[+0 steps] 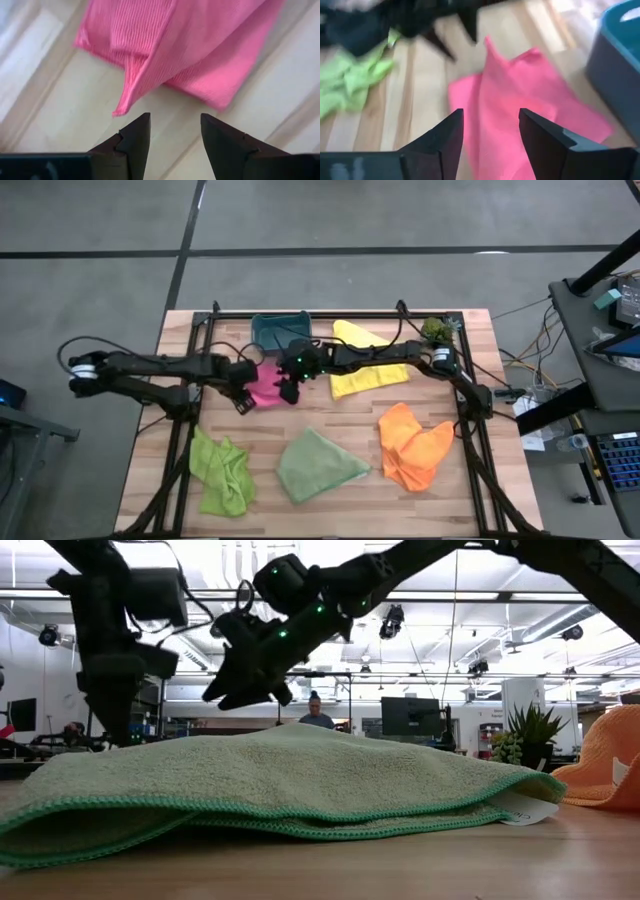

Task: Fold microfiber towels
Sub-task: Fold the pink microfiber towel

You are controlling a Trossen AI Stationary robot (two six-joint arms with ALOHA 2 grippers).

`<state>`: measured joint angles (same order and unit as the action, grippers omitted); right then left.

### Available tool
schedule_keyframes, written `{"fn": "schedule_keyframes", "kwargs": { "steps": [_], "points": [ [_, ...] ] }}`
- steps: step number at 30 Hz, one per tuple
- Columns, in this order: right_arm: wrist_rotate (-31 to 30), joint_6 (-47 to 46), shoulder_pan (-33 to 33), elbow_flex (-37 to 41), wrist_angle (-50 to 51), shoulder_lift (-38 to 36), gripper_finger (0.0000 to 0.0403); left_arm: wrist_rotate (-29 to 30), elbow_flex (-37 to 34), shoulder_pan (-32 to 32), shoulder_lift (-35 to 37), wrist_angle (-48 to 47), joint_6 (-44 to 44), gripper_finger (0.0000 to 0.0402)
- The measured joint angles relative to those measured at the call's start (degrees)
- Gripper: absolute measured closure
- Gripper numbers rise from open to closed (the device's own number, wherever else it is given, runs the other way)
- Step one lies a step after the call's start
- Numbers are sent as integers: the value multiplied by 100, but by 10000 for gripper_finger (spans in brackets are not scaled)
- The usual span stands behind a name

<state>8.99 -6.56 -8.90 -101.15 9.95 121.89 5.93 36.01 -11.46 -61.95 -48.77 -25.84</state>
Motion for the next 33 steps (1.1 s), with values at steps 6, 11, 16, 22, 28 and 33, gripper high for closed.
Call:
{"fn": "schedule_keyframes", "kwargs": {
  "steps": [6,11,16,22,28,33],
  "points": [
    [0,364,105,397,345,-288,233,15,1,-2,473,560,255,242],
    [-8,481,128,1170,157,-780,238,41,2,-4,489,1506,640,242],
    [-6,510,131,2187,-528,-1425,239,188,4,-4,65,2226,1376,242],
    [-15,421,129,3295,-1768,-1973,239,663,7,-24,-759,2430,1724,242],
    [-14,357,126,3890,-2616,-2064,239,1024,144,-31,-1462,2480,1575,242],
    [-15,357,126,4048,-2699,-2057,239,850,274,-26,-1628,2489,1623,263]
  ]
}}
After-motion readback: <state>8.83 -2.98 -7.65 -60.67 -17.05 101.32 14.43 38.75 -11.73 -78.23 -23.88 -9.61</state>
